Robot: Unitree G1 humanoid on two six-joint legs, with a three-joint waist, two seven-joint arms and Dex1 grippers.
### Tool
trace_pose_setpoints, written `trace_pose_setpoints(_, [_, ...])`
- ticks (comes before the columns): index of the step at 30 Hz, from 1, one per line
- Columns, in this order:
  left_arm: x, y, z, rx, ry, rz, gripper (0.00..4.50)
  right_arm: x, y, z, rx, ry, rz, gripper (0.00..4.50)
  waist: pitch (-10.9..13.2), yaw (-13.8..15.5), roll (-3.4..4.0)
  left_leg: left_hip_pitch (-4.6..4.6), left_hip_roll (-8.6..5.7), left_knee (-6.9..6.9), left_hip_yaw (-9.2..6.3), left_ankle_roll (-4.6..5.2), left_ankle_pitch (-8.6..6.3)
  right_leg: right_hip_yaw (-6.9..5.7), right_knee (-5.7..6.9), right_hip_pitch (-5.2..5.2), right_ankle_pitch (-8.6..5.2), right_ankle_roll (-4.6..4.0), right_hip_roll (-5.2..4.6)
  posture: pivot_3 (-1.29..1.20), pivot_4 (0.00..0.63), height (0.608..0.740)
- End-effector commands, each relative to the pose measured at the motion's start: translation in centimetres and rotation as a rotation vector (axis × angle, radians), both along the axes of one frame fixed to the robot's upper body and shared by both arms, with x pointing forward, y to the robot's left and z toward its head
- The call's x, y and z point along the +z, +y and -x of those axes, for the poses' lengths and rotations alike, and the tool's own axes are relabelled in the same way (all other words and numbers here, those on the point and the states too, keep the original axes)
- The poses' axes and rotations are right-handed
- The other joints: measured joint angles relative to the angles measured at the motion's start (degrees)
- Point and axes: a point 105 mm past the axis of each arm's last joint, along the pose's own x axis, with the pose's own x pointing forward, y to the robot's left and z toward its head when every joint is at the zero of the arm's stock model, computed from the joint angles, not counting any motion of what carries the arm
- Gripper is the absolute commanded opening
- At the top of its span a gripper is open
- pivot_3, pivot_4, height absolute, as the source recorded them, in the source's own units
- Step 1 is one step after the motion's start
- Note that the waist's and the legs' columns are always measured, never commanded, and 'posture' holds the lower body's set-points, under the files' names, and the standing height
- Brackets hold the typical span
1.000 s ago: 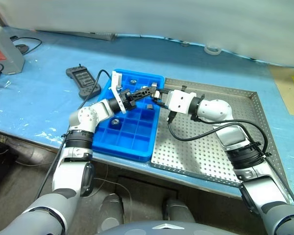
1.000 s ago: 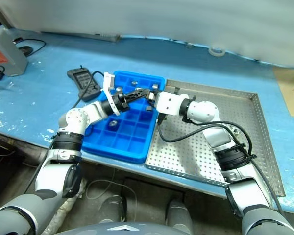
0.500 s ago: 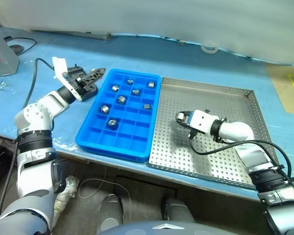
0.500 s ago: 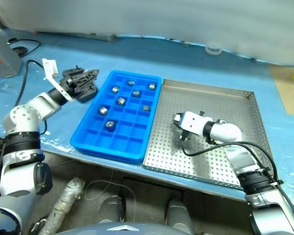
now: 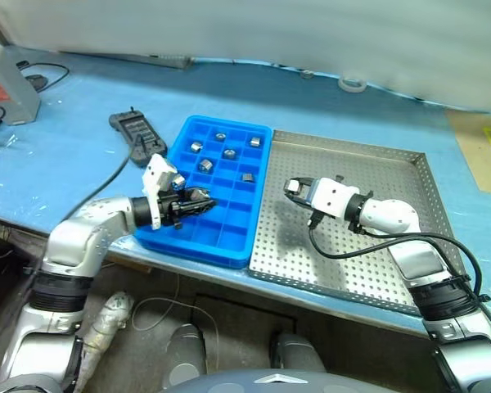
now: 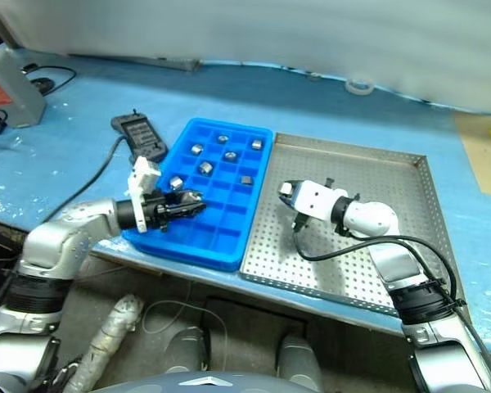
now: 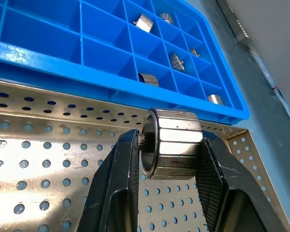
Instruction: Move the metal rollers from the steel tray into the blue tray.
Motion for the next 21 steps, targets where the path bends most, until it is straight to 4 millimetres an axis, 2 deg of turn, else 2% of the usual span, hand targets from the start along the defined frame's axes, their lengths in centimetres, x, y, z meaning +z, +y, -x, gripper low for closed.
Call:
trace_pose_setpoints(1, [1.5,-0.6,-2.5,0.079,-0.116,0.025,1.77,1.4,0.0,0.0,-0.002,-0.056,-0.017,1.24,0.0,0.0,-0.01,0.03,-0.01,0.0,0.0,-0.01,0.03,0.05,0.06,0.0,0.01,0.01,0.01,-0.03,0.15,0.74])
trace_pose_setpoints(4, [2.2,-1.2,-4.0,0.132,-0.161,0.049,1.77,1.3,0.0,0.1,-0.007,-0.055,-0.017,1.24,0.0,0.0,-0.03,0.01,-0.03,0.0,-0.01,0.01,0.14,0.15,0.21,-0.04,0.07,0.1,0.02,-0.04,0.15,0.74])
trace_pose_setpoints(8, [2.9,-2.2,-4.8,0.133,-0.17,0.079,1.77,1.2,-0.1,0.3,-0.013,-0.057,-0.016,1.24,0.0,-0.1,-0.04,0.01,-0.09,0.02,0.02,0.02,0.14,0.2,0.23,-0.08,0.07,0.12,0.02,-0.05,0.15,0.74])
trace_pose_setpoints(11, [1.6,-2.1,-4.6,0.113,-0.157,0.013,1.77,1.2,-0.2,0.4,-0.023,-0.056,-0.017,1.24,0.0,-0.2,-0.05,0.01,-0.13,0.02,0.02,0.02,0.14,0.21,0.26,-0.14,0.08,0.13,0.03,-0.06,0.15,0.74])
trace_pose_setpoints(15, [1.1,-0.9,-4.6,0.141,-0.144,0.0,1.77,0.9,-0.4,0.7,-0.037,-0.05,-0.022,1.24,0.0,-0.2,-0.05,0.0,-0.14,-0.09,0.02,0.01,0.13,0.2,0.25,-0.2,0.08,0.14,0.05,-0.08,0.15,0.74])
trace_pose_setpoints(18, [-0.2,-0.1,-4.6,0.165,-0.125,-0.053,1.77,0.8,-0.4,0.8,-0.047,-0.046,-0.026,1.24,0.0,-0.1,-0.04,-0.01,-0.15,-0.07,0.02,0.01,0.13,0.2,0.25,-0.19,0.08,0.14,0.03,-0.08,0.15,0.74])
trace_pose_setpoints(21, [-1.3,-0.2,-4.6,0.164,-0.115,-0.091,1.77,0.8,-0.3,0.7,-0.047,-0.045,-0.027,1.24,0.0,-0.1,-0.04,0.0,-0.13,-0.06,0.02,0.01,0.13,0.21,0.24,-0.15,0.08,0.13,0.02,-0.08,0.15,0.74])
